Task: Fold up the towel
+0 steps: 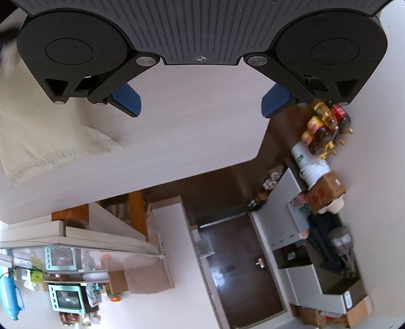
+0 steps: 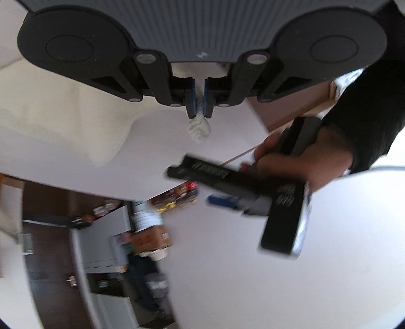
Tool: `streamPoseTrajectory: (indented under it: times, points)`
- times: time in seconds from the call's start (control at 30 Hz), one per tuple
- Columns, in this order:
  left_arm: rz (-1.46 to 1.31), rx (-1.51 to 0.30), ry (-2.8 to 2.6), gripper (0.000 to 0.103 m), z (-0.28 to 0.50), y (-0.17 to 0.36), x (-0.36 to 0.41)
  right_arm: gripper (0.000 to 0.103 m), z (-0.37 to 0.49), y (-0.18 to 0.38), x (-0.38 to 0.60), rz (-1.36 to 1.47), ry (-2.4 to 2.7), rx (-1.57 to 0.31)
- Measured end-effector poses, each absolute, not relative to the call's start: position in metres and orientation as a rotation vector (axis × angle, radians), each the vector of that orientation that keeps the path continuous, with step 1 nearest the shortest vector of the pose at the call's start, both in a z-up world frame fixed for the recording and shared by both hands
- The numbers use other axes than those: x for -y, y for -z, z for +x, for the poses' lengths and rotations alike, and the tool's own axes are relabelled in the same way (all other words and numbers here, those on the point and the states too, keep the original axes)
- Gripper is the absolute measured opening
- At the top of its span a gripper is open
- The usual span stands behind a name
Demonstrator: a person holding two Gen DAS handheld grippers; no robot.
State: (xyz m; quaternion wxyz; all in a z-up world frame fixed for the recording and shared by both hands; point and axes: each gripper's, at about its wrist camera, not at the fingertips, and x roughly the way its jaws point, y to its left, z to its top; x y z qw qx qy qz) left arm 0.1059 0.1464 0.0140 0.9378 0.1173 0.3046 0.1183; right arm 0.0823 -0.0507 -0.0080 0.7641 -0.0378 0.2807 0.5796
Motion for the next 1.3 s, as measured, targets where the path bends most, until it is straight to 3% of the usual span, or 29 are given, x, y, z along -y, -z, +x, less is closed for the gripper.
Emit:
streamPoseTrajectory:
  times: [0.07, 0.2, 0.37, 0.43, 0.5, 0.57, 0.63, 0.8, 0.87, 0.9, 0.93, 0.97, 1.3]
  points:
    - [0.242, -0.619, -0.236, 0.103, 0.107, -0.014, -0.144, 0.009, 0.079, 0.012, 0.044, -0.115, -1.295, -0.625]
    - [0.237, -0.614, -0.213, 0.103, 0.111, -0.015, -0.141, 0.03, 0.071, 0.015, 0.054, -0.142, -1.316, -0.623]
    - [0.23, -0.619, -0.111, 0.103, 0.128, -0.009, -0.133, 0.031, 0.086, 0.005, 0.082, -0.101, -1.195, -0.583]
    - [0.172, -0.626, -0.018, 0.103, 0.135, -0.007, -0.13, 0.041, 0.102, 0.006, 0.099, -0.093, -1.064, -0.582]
    - [0.13, -0.636, 0.067, 0.102, 0.142, -0.006, -0.124, 0.042, 0.117, 0.009, 0.114, -0.087, -0.957, -0.589]
    - [0.147, -0.653, 0.117, 0.093, 0.149, -0.002, -0.114, 0.042, 0.126, 0.012, 0.122, -0.067, -0.897, -0.599]
    - [0.16, -0.683, 0.147, 0.06, 0.157, 0.005, -0.106, 0.042, 0.134, 0.015, 0.129, -0.043, -0.865, -0.604]
    - [0.172, -0.733, 0.19, 0.059, 0.173, 0.021, -0.094, 0.042, 0.148, 0.019, 0.135, 0.006, -0.816, -0.602]
    - [0.178, -0.748, 0.195, 0.048, 0.177, 0.027, -0.092, 0.042, 0.151, 0.02, 0.134, 0.011, -0.817, -0.605]
    - [0.184, -0.757, 0.195, 0.037, 0.18, 0.03, -0.091, 0.042, 0.152, 0.021, 0.133, 0.013, -0.817, -0.605]
    - [0.18, -0.753, 0.202, 0.014, 0.179, 0.031, -0.09, 0.042, 0.154, 0.021, 0.133, 0.018, -0.818, -0.606]
    - [0.188, -0.745, 0.203, 0.003, 0.178, 0.03, -0.089, 0.042, 0.156, 0.021, 0.136, 0.023, -0.818, -0.607]
    - [0.202, -0.635, 0.345, 0.004, 0.155, 0.002, -0.068, 0.046, 0.157, 0.017, 0.151, -0.022, -0.827, -0.589]
